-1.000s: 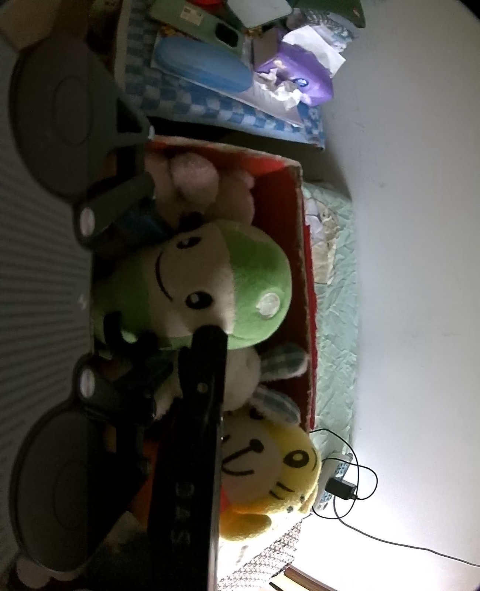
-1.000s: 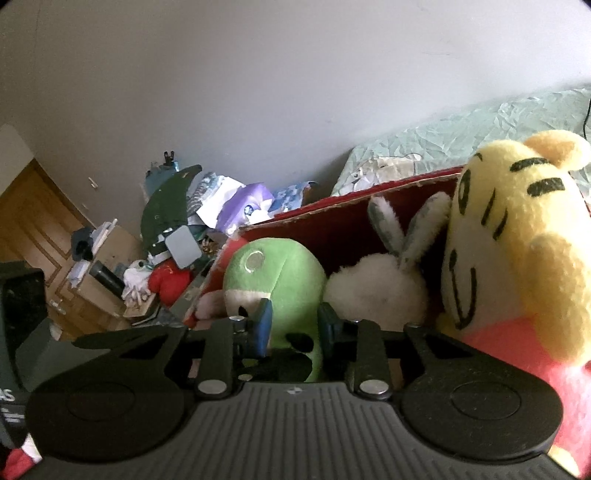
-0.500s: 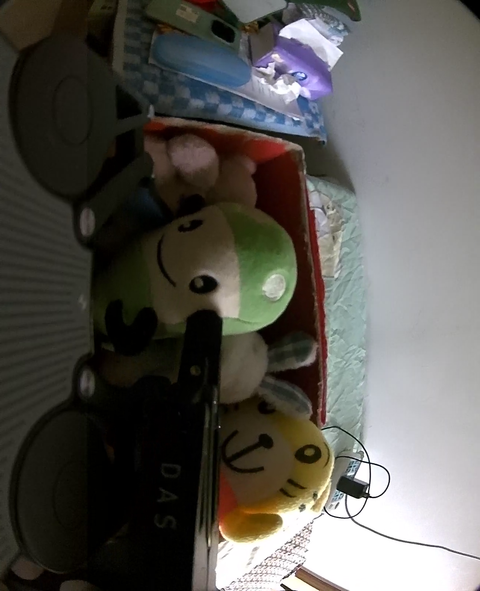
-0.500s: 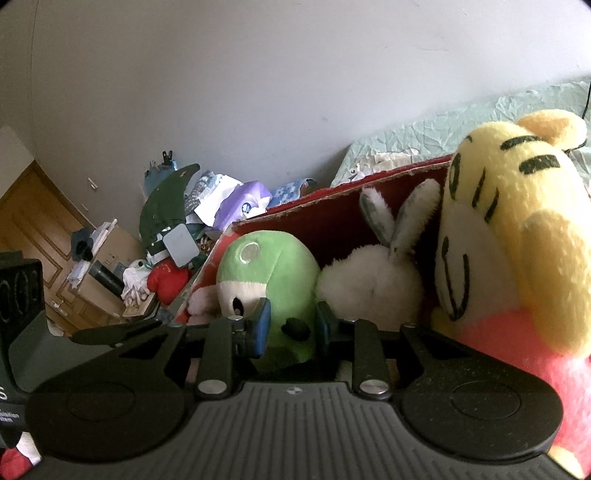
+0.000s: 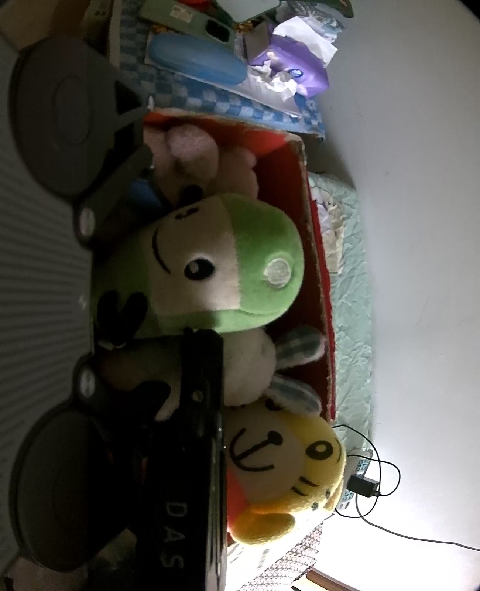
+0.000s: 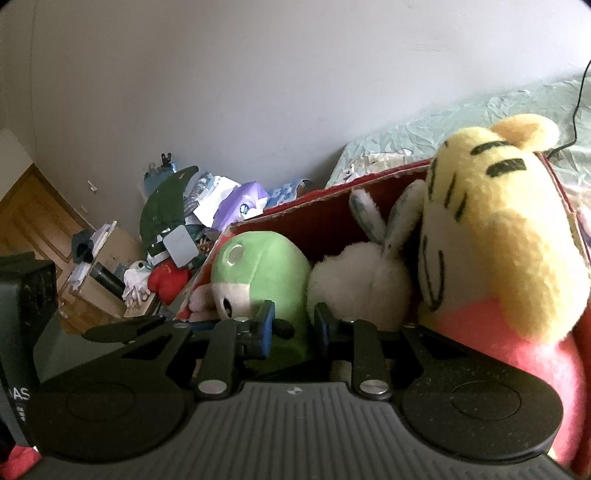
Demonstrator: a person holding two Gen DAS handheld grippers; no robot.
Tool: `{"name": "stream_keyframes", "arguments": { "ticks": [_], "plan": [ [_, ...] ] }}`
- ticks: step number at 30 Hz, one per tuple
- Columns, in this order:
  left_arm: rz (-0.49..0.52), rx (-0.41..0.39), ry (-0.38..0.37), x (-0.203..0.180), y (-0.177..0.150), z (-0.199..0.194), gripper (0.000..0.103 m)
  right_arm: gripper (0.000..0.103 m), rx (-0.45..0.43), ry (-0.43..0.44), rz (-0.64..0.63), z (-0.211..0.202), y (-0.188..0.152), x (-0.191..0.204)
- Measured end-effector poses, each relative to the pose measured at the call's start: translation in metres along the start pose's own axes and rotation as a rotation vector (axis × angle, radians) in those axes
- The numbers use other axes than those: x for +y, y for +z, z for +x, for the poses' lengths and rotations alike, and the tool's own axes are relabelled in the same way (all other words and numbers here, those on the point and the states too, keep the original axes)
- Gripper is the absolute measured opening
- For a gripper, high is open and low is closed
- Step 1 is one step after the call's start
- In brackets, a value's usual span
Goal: Organize objects
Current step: 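Open the right gripper and press the green plush down into the box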
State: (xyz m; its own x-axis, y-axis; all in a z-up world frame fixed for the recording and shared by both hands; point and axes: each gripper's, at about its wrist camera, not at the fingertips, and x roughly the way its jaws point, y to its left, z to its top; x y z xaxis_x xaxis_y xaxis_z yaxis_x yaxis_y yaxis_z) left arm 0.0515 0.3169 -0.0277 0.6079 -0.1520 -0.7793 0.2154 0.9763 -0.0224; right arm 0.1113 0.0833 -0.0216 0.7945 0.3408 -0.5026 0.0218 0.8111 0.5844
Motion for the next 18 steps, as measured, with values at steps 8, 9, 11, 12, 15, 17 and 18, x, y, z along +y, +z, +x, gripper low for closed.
{"name": "stream_keyframes", "arguments": {
  "ticks": [8, 9, 11, 12, 15, 17, 18],
  "plan": [
    [0.011, 0.012, 0.006, 0.0001, 0.0016, 0.0027, 0.095, 0.024, -0.012, -0.016, -0.013, -0.0025, -0.0031, 0.0007],
    [0.011, 0.013, 0.007, -0.0005, 0.0015, 0.0029, 0.095, 0.024, -0.015, -0.018, -0.014, -0.0032, -0.0038, 0.0011],
    [0.013, 0.019, 0.007, -0.0012, 0.0013, 0.0038, 0.095, 0.025, -0.021, -0.021, -0.012, -0.0039, -0.0035, 0.0013],
    [0.013, 0.022, 0.006, -0.001, 0.0014, 0.0047, 0.095, 0.025, -0.023, -0.023, -0.013, -0.0043, -0.0038, 0.0017],
    [0.015, 0.027, 0.007, -0.0015, 0.0011, 0.006, 0.095, 0.025, -0.035, -0.028, -0.019, -0.0062, -0.0048, 0.0029],
    [0.016, 0.029, 0.01, -0.002, 0.0009, 0.0063, 0.095, 0.026, -0.045, -0.033, -0.025, -0.0076, -0.0054, 0.0035],
    [0.017, 0.029, 0.011, -0.0023, 0.0007, 0.0063, 0.095, 0.027, -0.049, -0.036, -0.025, -0.0081, -0.0056, 0.0034]
  ]
}}
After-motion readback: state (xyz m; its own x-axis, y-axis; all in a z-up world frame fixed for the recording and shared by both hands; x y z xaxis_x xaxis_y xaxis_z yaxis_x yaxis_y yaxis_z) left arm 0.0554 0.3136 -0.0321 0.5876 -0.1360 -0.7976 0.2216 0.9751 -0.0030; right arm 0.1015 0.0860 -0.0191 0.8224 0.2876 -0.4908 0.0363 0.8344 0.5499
